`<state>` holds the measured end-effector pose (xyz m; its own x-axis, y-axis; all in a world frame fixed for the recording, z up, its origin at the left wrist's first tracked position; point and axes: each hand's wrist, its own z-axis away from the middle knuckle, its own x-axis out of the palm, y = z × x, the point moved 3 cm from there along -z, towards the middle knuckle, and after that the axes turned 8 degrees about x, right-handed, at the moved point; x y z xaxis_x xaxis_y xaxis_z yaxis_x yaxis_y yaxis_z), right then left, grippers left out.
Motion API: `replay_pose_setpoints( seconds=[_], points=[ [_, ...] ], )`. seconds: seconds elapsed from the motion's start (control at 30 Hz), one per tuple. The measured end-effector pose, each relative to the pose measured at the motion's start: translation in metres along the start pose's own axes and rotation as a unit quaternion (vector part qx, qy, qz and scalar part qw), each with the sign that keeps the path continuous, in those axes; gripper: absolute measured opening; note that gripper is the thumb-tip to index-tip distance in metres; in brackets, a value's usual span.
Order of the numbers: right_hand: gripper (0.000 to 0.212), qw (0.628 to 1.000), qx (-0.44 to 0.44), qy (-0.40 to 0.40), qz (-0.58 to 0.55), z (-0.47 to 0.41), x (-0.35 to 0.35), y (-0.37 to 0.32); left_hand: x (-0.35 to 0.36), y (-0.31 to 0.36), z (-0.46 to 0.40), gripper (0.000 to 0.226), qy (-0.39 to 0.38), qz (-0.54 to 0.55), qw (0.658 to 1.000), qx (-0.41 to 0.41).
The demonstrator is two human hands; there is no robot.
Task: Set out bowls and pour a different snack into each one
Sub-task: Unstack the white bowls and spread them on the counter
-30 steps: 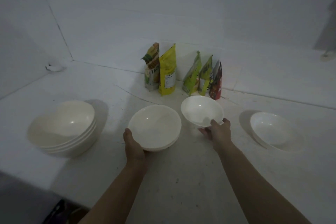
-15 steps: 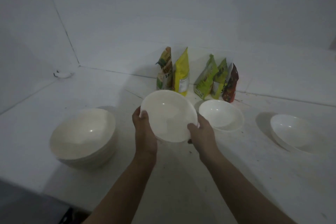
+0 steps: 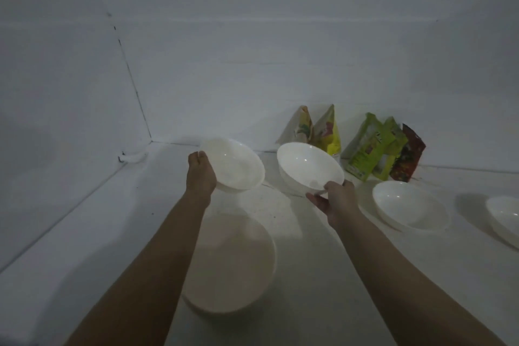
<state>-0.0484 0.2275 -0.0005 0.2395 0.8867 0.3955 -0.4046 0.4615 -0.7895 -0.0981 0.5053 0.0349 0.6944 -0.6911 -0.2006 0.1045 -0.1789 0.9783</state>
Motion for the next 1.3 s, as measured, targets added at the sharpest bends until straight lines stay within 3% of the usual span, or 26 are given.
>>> replay_pose_setpoints(
  seconds=[0.23,0.4,0.57,0.7,0.8,0.9,0.97,1.13,1.23,1.3],
  points=[
    [0.064,0.993,0.025,0.108,0.044,-0.011,0.008,0.063,-0.014,-0.067,-0.045,0.042,-0.114,-0.023,0.989,-0.097],
    [0.064,0.99,-0.006,0.134,0.051,-0.014,0.01,0.075,-0.007,-0.115,-0.067,0.036,-0.104,0.028,0.986,-0.127],
    [0.065,0.99,0.001,0.134,0.037,-0.004,0.002,0.079,-0.007,-0.142,-0.074,0.066,-0.097,-0.047,0.99,-0.086],
    [0.033,0.985,-0.006,0.142,0.094,0.032,0.003,0.079,-0.031,-0.118,-0.024,0.057,-0.074,-0.001,0.993,-0.097],
    [0.018,0.973,-0.052,0.029,0.223,0.064,0.014,0.081,-0.056,-0.106,0.03,0.025,-0.067,0.103,0.987,-0.1],
    [0.021,0.925,-0.061,-0.093,0.362,0.097,0.02,0.088,-0.074,-0.101,0.068,0.019,-0.112,0.138,0.98,-0.091],
    [0.019,0.903,-0.066,-0.111,0.409,0.11,0.021,0.093,-0.08,-0.101,0.079,0.023,-0.137,0.12,0.98,-0.081],
    [0.015,0.884,-0.143,-0.003,0.445,0.111,0.01,0.087,-0.081,-0.097,0.094,0.031,-0.208,0.167,0.963,-0.045],
    [0.01,0.872,-0.156,0.042,0.463,0.103,-0.008,0.086,-0.067,-0.072,0.103,0.058,-0.327,0.125,0.936,0.037],
    [0.016,0.838,-0.187,0.073,0.508,0.102,-0.022,0.088,-0.054,-0.059,0.112,0.067,-0.377,0.097,0.92,0.051]
  ],
)
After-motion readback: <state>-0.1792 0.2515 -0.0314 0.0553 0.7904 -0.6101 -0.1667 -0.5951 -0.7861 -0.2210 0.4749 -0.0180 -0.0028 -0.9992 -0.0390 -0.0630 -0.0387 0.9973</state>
